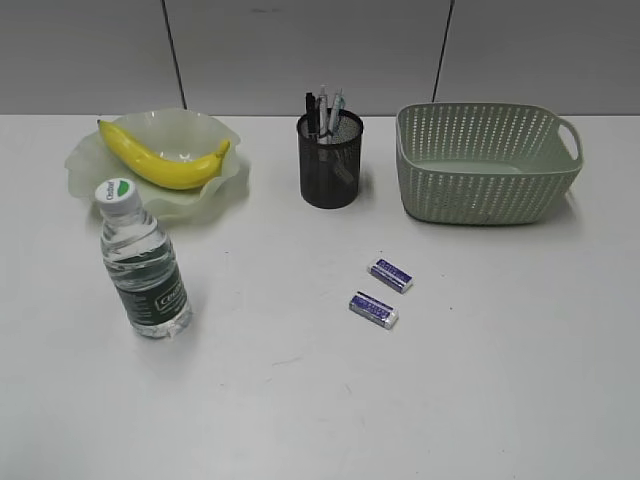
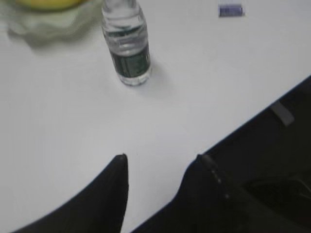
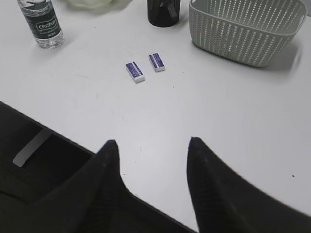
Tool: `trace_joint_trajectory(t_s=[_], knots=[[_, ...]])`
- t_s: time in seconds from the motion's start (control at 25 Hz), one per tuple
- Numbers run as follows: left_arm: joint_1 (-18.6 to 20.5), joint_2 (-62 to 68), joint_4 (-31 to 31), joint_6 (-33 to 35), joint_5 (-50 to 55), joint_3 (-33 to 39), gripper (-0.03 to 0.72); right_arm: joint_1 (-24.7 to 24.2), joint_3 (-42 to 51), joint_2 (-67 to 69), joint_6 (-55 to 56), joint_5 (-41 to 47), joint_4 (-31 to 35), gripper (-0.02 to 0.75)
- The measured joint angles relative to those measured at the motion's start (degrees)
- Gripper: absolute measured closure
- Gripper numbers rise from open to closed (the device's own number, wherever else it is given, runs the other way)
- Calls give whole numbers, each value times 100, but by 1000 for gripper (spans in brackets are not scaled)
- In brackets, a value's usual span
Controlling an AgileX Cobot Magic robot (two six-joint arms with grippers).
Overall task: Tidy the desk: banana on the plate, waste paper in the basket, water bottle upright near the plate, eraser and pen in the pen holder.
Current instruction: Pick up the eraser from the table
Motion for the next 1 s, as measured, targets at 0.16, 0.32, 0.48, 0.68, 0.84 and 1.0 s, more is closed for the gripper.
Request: trace_joint_trajectory(t_s=[0.16,0.32,0.48,0.68,0.84,1.0], knots=[[0,-492,0,0,-51,60,370,0,-66,706,-82,-88,-3,368],[0,-791,0,0,-56,61,371,0,-460,2224,-705,-691,17,368],[0,-1093,0,0,-57,66,372,0,-1261,4275,-1197,-1111,22,369],[0,-1489,0,0,-63,66,375,0,-2719,6957,-1312,-1131,117,368],[0,-1608,17,0,-57,66,377,0,-4083,8751,-1325,-931,179,368],[0,-1608,17,0,-57,66,378,0,-5407,10347,-1325,-352,274,368]])
